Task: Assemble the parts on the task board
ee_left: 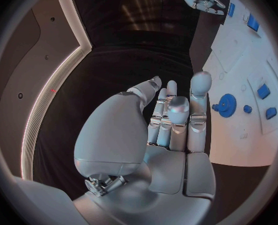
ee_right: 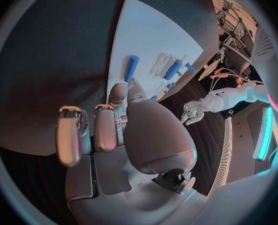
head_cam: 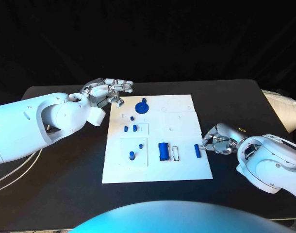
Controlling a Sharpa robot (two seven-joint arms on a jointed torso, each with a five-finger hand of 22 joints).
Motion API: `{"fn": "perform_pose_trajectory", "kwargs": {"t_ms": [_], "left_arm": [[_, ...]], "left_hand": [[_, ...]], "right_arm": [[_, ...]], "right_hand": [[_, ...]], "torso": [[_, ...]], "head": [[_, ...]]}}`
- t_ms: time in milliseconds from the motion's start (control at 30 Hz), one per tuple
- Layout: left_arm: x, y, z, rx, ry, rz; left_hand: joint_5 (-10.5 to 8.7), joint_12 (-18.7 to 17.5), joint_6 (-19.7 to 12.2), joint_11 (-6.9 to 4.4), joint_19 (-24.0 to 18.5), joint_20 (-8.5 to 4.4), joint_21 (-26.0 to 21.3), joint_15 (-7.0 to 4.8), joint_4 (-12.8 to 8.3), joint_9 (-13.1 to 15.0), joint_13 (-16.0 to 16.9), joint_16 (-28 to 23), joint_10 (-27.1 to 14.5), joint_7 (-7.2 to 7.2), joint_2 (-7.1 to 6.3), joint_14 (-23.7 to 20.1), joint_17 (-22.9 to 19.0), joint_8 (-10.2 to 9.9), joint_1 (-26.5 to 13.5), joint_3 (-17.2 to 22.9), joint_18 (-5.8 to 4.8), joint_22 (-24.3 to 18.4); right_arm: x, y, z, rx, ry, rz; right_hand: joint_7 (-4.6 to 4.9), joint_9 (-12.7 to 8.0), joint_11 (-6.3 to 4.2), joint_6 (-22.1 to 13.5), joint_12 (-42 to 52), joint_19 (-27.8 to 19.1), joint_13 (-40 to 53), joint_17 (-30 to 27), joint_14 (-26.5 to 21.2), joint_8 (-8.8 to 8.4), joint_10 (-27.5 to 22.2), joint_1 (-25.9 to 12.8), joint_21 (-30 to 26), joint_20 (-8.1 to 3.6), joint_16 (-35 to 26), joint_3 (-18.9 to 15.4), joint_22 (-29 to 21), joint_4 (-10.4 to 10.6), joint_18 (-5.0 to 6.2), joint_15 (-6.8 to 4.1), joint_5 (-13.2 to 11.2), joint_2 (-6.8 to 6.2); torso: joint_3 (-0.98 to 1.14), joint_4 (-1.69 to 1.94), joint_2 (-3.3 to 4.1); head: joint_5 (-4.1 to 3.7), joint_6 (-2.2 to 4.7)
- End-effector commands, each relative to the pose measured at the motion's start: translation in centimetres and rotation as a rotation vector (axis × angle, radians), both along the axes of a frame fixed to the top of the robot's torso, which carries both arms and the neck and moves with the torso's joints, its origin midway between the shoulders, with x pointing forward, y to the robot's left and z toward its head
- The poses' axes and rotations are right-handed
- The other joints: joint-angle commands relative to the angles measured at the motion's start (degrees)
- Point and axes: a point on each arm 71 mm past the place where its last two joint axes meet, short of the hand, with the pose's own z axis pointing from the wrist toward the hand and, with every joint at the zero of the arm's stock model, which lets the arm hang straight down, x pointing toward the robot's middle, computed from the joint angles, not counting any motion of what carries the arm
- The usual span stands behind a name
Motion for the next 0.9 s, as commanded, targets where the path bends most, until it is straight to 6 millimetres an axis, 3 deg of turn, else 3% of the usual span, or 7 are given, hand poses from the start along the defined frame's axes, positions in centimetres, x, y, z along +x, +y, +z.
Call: {"fn": "perform_pose_trajectory", "kwargs": {"t_ms": [33,200,300,667,900], "left_arm": [[0.0,-0.2,0.1,-0.011,-0.011,-0.015],[0.0,-0.2,0.1,-0.010,-0.010,-0.016],[0.0,-0.1,0.1,-0.009,-0.009,-0.015],[0.0,-0.1,0.1,-0.008,-0.006,-0.016],[0.0,-0.1,0.1,-0.007,-0.005,-0.017]], "left_hand": [[0.27,0.1,-0.3,0.01,-0.3,0.22,-0.2,0.07,-0.1,-0.1,0.1,0.0,-0.6,-0.05,0.48,-0.3,-0.1,0.3,0.1,-0.4,0.80,-0.1],[0.27,0.1,-0.3,0.01,-0.3,0.22,-0.2,0.07,-0.1,-0.1,0.1,0.0,-0.6,-0.05,0.48,-0.3,-0.1,0.3,0.1,-0.4,0.80,-0.1],[0.27,0.1,-0.3,0.01,-0.3,0.22,-0.2,0.07,-0.1,-0.1,0.1,0.0,-0.6,-0.05,0.48,-0.3,-0.1,0.3,0.1,-0.4,0.80,-0.1],[0.27,0.1,-0.3,0.01,-0.3,0.22,-0.2,0.07,-0.1,-0.1,0.1,0.0,-0.6,-0.05,0.48,-0.3,-0.1,0.3,0.1,-0.4,0.80,-0.1],[0.27,0.1,-0.3,0.01,-0.3,0.22,-0.2,0.07,-0.1,-0.1,0.1,0.0,-0.6,-0.05,0.48,-0.3,-0.1,0.3,0.1,-0.4,0.80,-0.1]], "right_arm": [[-0.1,0.3,-0.3,-0.035,0.008,0.037],[-0.1,0.7,-0.7,-0.042,0.020,0.050],[-0.1,0.8,-0.9,-0.050,0.023,0.059],[-0.2,1.6,-1.3,-0.093,0.018,0.103],[-0.2,2.1,-1.7,-0.178,0.004,0.163]], "right_hand": [[-0.05,-0.2,-0.29,0.7,-0.4,-0.1,-0.2,-0.1,2.5,-0.36,0.2,-1.1,-0.4,0.12,-0.3,-0.2,2.9,0.8,0.01,0.18,0.5,-0.31],[-0.16,-0.5,-0.33,1.5,-0.4,-0.1,-0.1,0.0,2.5,-0.71,0.6,-3.4,-0.4,0.10,-0.3,-1.0,2.9,3.0,0.00,0.16,0.9,-1.24],[-0.27,-0.6,-0.38,1.9,-0.5,-0.1,-0.1,0.0,2.5,-0.91,0.8,-4.4,-0.4,0.04,-0.3,-1.9,2.9,4.0,0.01,0.10,3.2,-1.87],[-0.50,-0.4,-0.58,2.7,-0.5,0.0,0.1,0.1,2.5,-0.80,0.9,-3.7,-0.4,-0.05,-0.3,-2.4,3.0,3.8,0.00,-0.03,3.5,-2.45],[-0.61,-0.2,-0.74,3.1,-0.8,0.1,0.0,0.2,2.6,-0.99,0.9,-0.9,-0.4,-0.24,-0.3,-2.3,3.1,2.4,-0.04,-0.21,1.5,-3.05]], "torso": [[0.01,0.00,0.03],[-0.01,-0.02,0.07],[-0.01,0.00,0.06],[-0.01,-0.03,0.06],[-0.05,0.01,0.05]], "head": [[0.03,0.03],[0.19,-0.03],[0.23,-0.09],[0.42,-0.09],[0.53,-0.09]]}}
